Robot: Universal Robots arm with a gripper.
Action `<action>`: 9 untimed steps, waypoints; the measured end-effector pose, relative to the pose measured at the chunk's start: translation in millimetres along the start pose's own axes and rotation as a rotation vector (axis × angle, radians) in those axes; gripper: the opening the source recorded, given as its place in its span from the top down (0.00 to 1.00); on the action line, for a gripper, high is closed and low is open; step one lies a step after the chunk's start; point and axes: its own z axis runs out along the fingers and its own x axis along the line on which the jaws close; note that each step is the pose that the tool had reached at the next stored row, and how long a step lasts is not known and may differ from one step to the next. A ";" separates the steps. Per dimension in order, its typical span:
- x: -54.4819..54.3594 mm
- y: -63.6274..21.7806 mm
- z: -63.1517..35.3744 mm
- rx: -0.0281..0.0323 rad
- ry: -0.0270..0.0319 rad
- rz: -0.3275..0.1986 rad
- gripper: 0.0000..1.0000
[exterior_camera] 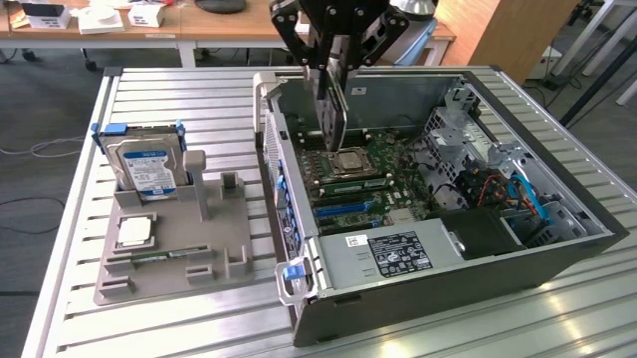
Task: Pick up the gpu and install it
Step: 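Pick up the gpu and move the gpu toward the slot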
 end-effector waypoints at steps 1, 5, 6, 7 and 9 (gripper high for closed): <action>-3.5 0.3 0.1 -0.0001 0.0000 0.000 0.73; -17.2 1.2 0.5 -0.0004 0.0000 0.000 0.73; -21.2 1.5 0.6 -0.0004 0.0000 0.000 0.73; -24.8 1.8 0.7 -0.0004 0.0000 0.000 0.73; -31.9 2.3 0.9 -0.0006 0.0000 0.000 0.73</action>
